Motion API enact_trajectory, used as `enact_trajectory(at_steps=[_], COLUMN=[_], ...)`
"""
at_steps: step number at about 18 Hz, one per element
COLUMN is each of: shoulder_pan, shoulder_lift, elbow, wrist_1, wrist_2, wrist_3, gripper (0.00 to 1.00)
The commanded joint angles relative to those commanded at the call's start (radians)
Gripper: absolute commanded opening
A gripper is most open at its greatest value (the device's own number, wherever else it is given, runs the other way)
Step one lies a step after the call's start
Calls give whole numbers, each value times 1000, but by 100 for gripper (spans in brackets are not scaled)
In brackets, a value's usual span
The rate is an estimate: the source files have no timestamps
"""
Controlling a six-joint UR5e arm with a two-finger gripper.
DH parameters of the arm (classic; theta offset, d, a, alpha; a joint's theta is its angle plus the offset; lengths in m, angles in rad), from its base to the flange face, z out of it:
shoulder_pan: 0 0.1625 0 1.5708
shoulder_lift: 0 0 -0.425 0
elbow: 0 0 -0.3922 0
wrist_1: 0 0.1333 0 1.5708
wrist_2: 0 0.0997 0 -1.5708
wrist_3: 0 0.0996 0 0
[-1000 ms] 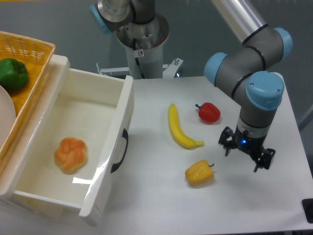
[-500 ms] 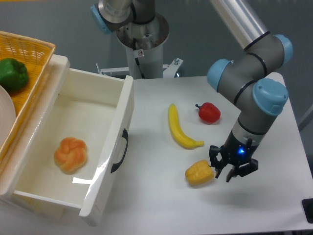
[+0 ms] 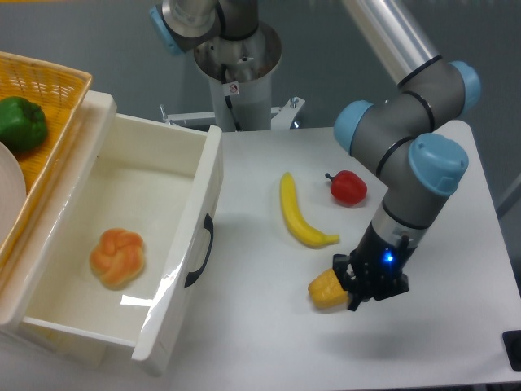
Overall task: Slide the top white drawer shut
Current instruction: 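Swing the gripper over the banana toward the open white drawer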
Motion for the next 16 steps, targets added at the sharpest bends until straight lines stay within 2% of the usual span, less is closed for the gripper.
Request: enact_trajectory(at_steps=[6,9,11,16], shoulder_pan=[-5,-5,-8,-18], shoulder_lift=[-9,-9,-2,57], elbow=[5,12,17,9], wrist_1=[-11,-55,-104,-286], wrist_2=[-155,-215,-230,-221], wrist_3=[-98,-88,-86,-36], gripper=[0,0,0,0])
